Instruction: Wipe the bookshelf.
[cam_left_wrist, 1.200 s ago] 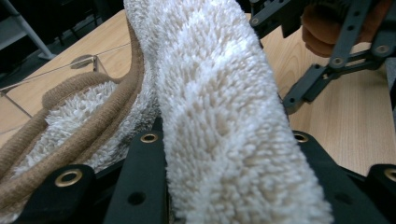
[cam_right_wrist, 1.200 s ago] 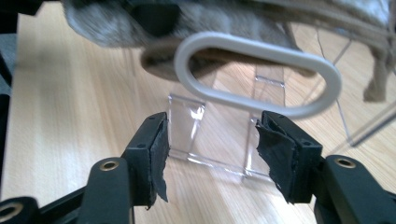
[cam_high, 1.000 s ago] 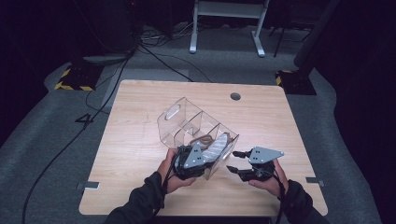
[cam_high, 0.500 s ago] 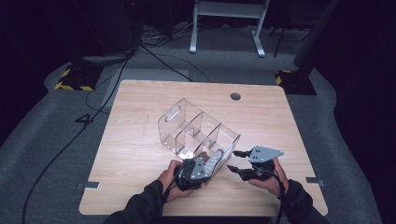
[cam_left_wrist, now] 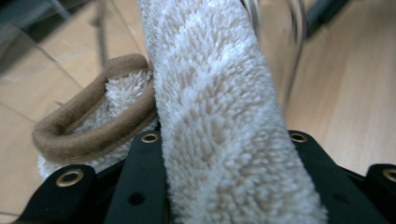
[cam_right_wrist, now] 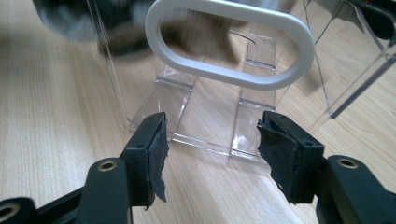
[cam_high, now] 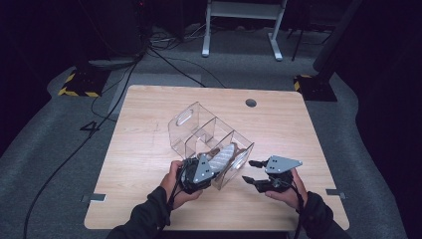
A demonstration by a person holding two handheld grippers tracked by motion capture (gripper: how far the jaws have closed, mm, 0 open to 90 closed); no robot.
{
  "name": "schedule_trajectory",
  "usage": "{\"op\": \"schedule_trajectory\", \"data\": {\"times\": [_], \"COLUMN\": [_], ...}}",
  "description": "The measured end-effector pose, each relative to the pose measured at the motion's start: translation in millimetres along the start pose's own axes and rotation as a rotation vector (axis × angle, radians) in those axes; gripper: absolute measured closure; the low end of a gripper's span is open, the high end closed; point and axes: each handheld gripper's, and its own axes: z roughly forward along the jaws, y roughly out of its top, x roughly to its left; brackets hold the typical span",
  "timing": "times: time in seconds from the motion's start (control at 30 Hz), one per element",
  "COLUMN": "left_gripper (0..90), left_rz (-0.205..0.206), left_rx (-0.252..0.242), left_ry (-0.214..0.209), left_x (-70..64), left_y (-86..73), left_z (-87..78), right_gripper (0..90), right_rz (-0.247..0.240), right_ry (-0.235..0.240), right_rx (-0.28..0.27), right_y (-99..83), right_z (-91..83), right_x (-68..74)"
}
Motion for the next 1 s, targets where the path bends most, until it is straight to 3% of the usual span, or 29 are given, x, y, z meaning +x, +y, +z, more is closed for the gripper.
{"op": "schedule_trajectory", "data": {"times": [0.07, 0.23, 0.5, 0.6, 0.77, 0.83, 0.9, 1.0], "left_gripper": [67.2, 67.4, 67.9, 68.0, 68.0, 68.0, 68.0, 68.2], "left_rz": [-0.021, -0.021, -0.059, -0.077, -0.073, -0.069, -0.073, -0.04], "left_rx": [0.008, 0.077, 0.161, 0.193, 0.241, 0.243, 0.23, 0.234], "left_ry": [0.038, 0.056, 0.036, -0.002, -0.041, -0.053, -0.095, -0.112], "left_x": [2.0, -1.7, -2.5, -1.3, -4.5, -4.9, -4.5, -8.4], "left_y": [3.0, -1.9, -15.9, -27.3, -38.6, -40.6, -43.2, -46.6], "left_z": [-0.3, 16.1, 33.9, 42.1, 50.7, 51.2, 50.6, 49.9], "right_gripper": [41.8, 41.4, 41.1, 41.0, 40.7, 40.4, 40.1, 39.1], "right_rz": [0.0, -0.002, -0.002, -0.004, 0.002, 0.003, 0.004, 0.009], "right_ry": [-0.002, 0.001, 0.003, 0.002, -0.004, -0.007, -0.014, -0.023], "right_rx": [0.001, 0.005, 0.009, 0.005, -0.002, -0.009, -0.016, -0.031], "right_y": [-0.1, 0.0, -0.6, -0.6, -0.5, -0.4, 0.1, 1.7], "right_z": [0.1, 0.8, 1.2, 0.4, -2.3, -3.8, -5.7, -10.3], "right_x": [0.1, 1.2, 1.7, 0.6, -1.8, -3.6, -4.8, -7.1]}}
